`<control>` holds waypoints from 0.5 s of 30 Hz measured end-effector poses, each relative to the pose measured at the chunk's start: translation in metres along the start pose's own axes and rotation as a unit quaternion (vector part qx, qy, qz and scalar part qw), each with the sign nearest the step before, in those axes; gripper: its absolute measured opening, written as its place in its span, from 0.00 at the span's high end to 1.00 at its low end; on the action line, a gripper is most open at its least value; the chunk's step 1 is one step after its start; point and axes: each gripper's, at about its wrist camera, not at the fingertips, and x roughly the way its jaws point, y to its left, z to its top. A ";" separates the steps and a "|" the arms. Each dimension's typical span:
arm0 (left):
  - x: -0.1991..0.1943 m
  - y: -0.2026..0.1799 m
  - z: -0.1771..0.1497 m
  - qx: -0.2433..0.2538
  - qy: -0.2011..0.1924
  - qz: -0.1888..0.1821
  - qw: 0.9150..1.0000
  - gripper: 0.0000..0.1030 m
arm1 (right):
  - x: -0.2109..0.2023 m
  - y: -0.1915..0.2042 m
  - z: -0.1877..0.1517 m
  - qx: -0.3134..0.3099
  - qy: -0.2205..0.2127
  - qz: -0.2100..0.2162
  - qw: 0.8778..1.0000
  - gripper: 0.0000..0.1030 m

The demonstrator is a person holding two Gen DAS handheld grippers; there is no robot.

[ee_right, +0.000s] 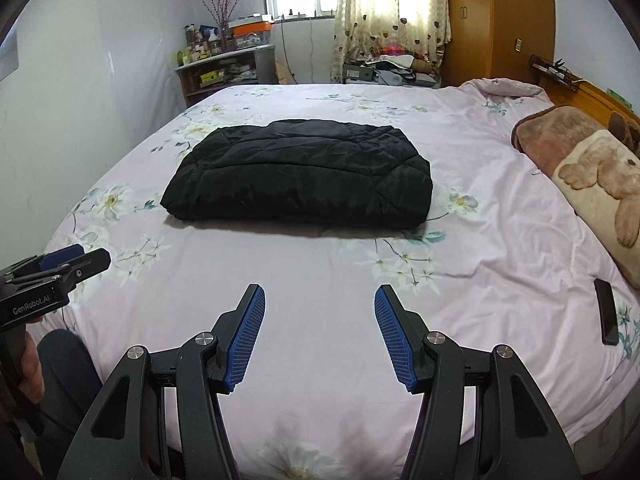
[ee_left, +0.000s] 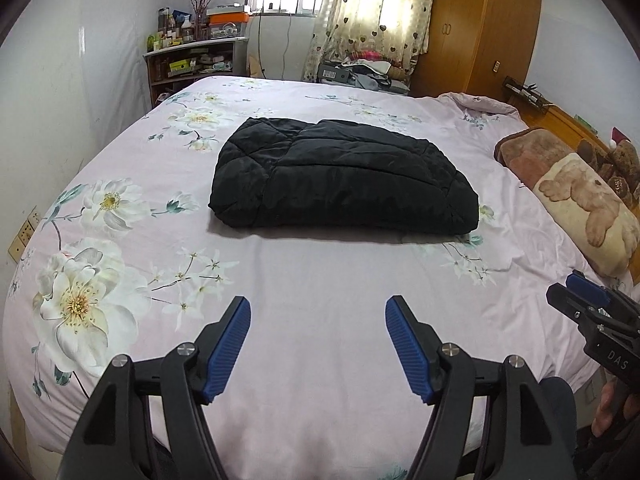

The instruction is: Fold large clothes

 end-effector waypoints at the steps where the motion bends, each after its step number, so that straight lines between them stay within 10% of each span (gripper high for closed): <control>1: 0.000 0.000 0.000 0.001 0.000 0.003 1.000 0.30 | -0.001 0.001 -0.001 -0.001 0.000 -0.001 1.000 0.44; 15: 0.000 0.000 -0.006 0.008 0.001 0.011 1.000 0.30 | -0.003 0.006 -0.004 -0.008 0.003 -0.001 1.000 0.44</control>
